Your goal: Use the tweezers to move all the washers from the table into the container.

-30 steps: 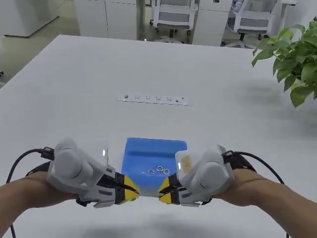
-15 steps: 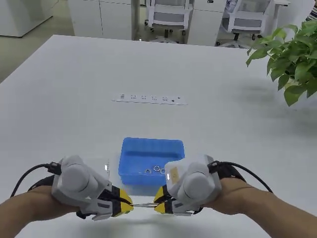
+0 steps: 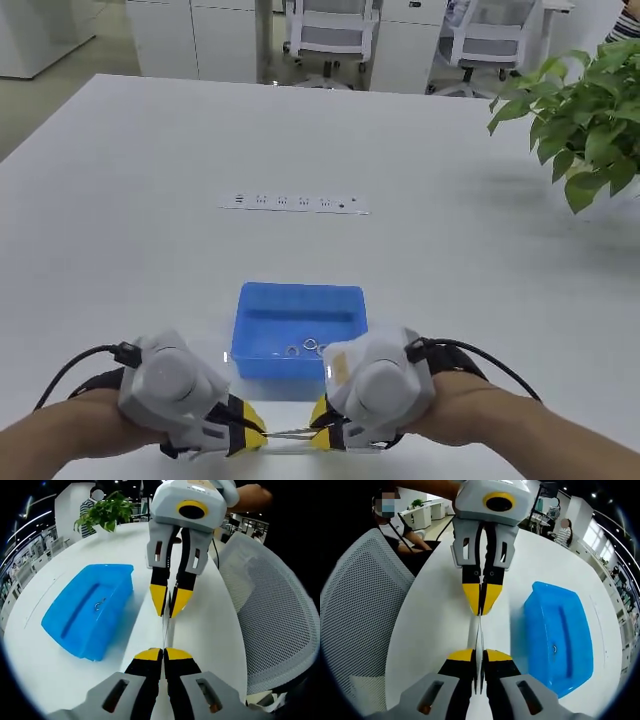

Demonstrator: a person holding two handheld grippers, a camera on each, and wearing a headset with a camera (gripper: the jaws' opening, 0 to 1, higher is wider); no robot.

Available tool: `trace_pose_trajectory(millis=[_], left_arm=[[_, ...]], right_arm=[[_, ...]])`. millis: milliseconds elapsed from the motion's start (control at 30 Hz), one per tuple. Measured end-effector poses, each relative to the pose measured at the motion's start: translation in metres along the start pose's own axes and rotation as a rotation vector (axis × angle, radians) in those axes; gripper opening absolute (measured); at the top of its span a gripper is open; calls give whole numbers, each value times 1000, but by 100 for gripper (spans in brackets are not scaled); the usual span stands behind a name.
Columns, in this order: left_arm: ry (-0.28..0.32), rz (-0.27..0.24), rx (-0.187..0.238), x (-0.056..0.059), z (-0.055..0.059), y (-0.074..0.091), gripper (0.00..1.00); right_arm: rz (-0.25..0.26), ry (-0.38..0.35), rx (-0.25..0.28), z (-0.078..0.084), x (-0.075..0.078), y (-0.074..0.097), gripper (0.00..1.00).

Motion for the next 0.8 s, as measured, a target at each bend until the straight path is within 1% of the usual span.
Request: trace_pose_trajectory(millis=[133, 200, 367, 800], left_arm=[[2, 1, -10, 0, 0, -2, 6], [4, 8, -17, 1, 0, -3, 6], [0, 11, -32, 2, 0, -5, 6], [9, 15, -35, 3, 2, -4, 6]], right_arm=[[3, 4, -6, 1, -1, -3, 9], [-9, -7, -9, 2, -1, -4, 9], [-10, 15, -16, 1, -3, -6, 9], [-12, 13, -11, 0, -4, -8, 10]])
Point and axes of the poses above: the centre of the closed fingertips' face, and the gripper's own axes: y roughly backward along the fingers, x roughly to its right, z roughly out of its underside, the point moved 10 cm from there along y, roughly backward along the fingers, and after that the axes turned 11 degrees about -x, right-handed, at the moved point
